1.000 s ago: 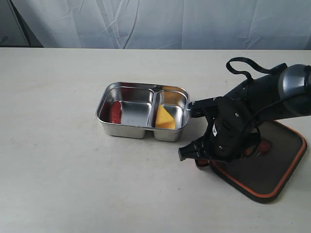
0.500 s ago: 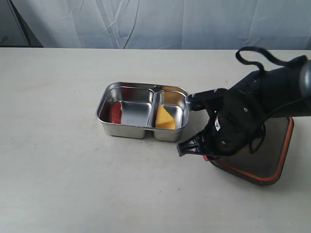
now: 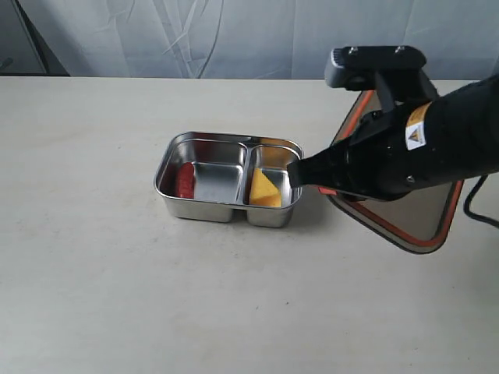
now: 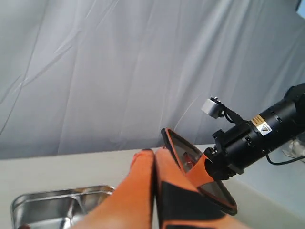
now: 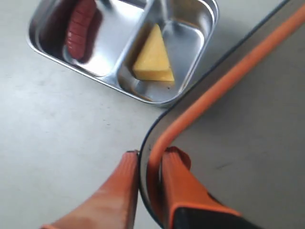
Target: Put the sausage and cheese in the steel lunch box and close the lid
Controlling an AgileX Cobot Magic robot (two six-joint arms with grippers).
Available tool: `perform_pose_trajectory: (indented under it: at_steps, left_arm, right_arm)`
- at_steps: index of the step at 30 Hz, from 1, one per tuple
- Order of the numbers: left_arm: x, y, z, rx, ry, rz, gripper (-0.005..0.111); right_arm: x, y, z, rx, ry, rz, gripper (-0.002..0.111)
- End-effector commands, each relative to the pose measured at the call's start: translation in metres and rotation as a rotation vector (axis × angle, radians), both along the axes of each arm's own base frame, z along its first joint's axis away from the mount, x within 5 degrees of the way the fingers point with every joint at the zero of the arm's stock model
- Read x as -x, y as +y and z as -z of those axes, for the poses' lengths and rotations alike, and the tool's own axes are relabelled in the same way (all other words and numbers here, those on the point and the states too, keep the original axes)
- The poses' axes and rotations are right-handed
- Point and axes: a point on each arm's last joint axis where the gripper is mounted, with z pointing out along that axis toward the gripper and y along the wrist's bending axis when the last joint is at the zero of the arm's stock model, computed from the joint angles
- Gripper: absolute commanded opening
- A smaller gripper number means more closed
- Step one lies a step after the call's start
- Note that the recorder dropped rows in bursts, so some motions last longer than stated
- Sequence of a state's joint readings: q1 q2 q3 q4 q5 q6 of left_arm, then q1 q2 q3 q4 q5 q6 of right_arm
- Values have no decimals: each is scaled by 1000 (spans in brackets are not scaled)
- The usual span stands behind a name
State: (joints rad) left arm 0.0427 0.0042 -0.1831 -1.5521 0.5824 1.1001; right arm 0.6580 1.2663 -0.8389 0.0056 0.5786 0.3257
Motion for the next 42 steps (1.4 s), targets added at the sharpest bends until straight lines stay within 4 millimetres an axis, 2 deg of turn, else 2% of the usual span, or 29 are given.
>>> perform_pose_trajectory:
  at_steps: [1,4,7,10,12,20,27,30,35,42]
  left_arm:
    - [4,-1,-8,8,-86,18,2]
    - [2,0,-8,12,-77,4,12]
    - [2,0,-8,19,-78,5,29]
    - [2,0,-8,16,-79,12,43]
    - [4,-2,-8,11,-81,35,49]
    - [5,-11,-5,-109,-101,134,49]
    - [-5,3,-9,-143,-128,-75,49]
    - [-10,8,-10,-101,-98,-126,49]
    - [-13,5,-9,-116,-83,-89,49]
    - [-10,1,-10,-480,-262,-111,49]
  right_arm:
    - [23,-2,-27,-98,-42,-137,-1]
    - [38,-1,-42,-201,-55,-231,-1]
    - [50,3,-52,-287,-58,-332,-1]
    - [56,8,-58,-376,-54,-379,-1]
    - [58,10,-63,-430,-62,-401,-1]
    - [69,23,-86,-706,-119,-551,-1]
    - [89,27,-103,-909,-98,-762,-1]
    - [97,26,-107,-948,-102,-863,-1]
    - [109,23,-106,-946,-62,-1009,-1]
    - [111,22,-102,-909,-54,-1033,-1]
